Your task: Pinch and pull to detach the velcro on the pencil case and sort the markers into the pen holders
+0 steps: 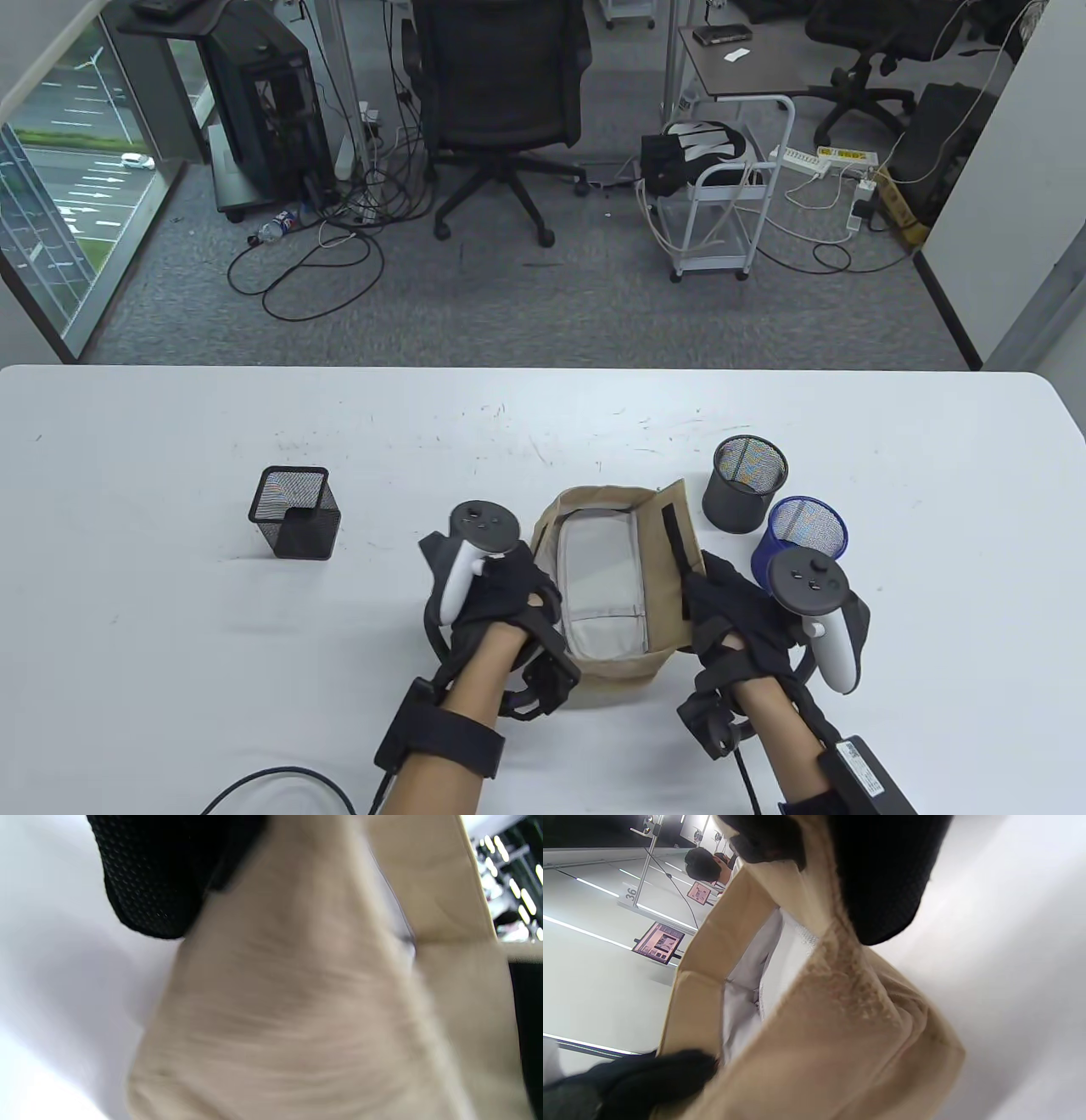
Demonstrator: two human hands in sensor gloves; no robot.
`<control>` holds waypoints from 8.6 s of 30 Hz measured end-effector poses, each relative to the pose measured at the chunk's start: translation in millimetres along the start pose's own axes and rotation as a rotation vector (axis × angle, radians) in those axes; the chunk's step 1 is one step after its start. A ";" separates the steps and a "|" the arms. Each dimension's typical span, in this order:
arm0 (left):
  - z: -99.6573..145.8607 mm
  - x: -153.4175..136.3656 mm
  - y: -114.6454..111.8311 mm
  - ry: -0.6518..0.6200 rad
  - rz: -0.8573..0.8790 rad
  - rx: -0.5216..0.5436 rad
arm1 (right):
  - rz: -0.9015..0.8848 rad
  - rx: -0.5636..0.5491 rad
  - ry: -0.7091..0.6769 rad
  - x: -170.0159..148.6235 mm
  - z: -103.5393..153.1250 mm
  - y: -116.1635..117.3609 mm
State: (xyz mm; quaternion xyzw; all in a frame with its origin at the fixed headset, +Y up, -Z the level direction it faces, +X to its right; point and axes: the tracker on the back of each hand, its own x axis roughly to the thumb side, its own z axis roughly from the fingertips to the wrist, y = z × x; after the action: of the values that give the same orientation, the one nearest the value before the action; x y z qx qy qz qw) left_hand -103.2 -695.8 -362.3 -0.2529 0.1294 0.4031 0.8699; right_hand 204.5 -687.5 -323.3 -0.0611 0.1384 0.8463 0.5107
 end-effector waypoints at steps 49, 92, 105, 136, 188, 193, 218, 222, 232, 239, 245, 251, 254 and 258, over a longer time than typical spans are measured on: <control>23.7 -18.4 -6.7 -0.138 0.390 0.007 | 0.923 -0.221 0.128 88.3 -7.8 31.2; -4.5 -65.0 -40.3 -0.188 0.349 -0.067 | 0.853 -0.041 0.066 121.2 -14.1 47.9; -2.5 -67.9 -42.9 -0.204 0.365 -0.068 | 1.207 0.204 0.378 73.6 -105.1 150.0; -1.7 -69.3 -43.1 -0.205 0.396 -0.085 | 0.690 -0.579 0.183 100.5 -25.4 -94.7; -8.7 -70.9 -46.0 -0.185 0.385 -0.117 | 1.043 0.288 0.169 87.2 -105.1 144.7; -8.7 -71.3 -46.0 -0.183 0.392 -0.121 | 0.780 0.107 0.009 124.7 -73.5 75.7; -10.1 -72.1 -44.5 -0.187 0.398 -0.130 | 0.765 -0.478 0.163 90.5 -54.2 -92.6; -10.1 -71.7 -44.6 -0.187 0.393 -0.131 | 0.733 -0.339 0.067 116.3 -43.9 -57.3; -10.6 -72.6 -45.1 -0.185 0.397 -0.124 | 0.839 0.161 0.137 124.9 -70.3 66.9; -10.9 -72.9 -45.2 -0.182 0.399 -0.127 | 0.974 0.289 0.318 84.2 -117.6 125.4; -11.0 -73.3 -45.3 -0.182 0.399 -0.128 | 1.142 0.233 0.359 67.4 -135.8 155.6; -11.7 -72.9 -45.5 -0.182 0.384 -0.127 | 1.167 0.247 0.323 65.1 -136.2 160.7; -12.0 -73.1 -45.5 -0.182 0.385 -0.129 | 1.146 0.218 0.281 71.0 -130.9 153.6; -11.4 -73.4 -45.6 -0.183 0.390 -0.124 | 1.030 0.163 0.161 93.1 -110.1 130.3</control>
State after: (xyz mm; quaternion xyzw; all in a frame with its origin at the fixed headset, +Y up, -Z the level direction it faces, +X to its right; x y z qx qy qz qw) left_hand -115.6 -773.6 -325.1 -0.2386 0.0714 0.5920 0.7665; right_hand 41.7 -698.6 -428.7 -0.0103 0.2547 0.9668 0.0195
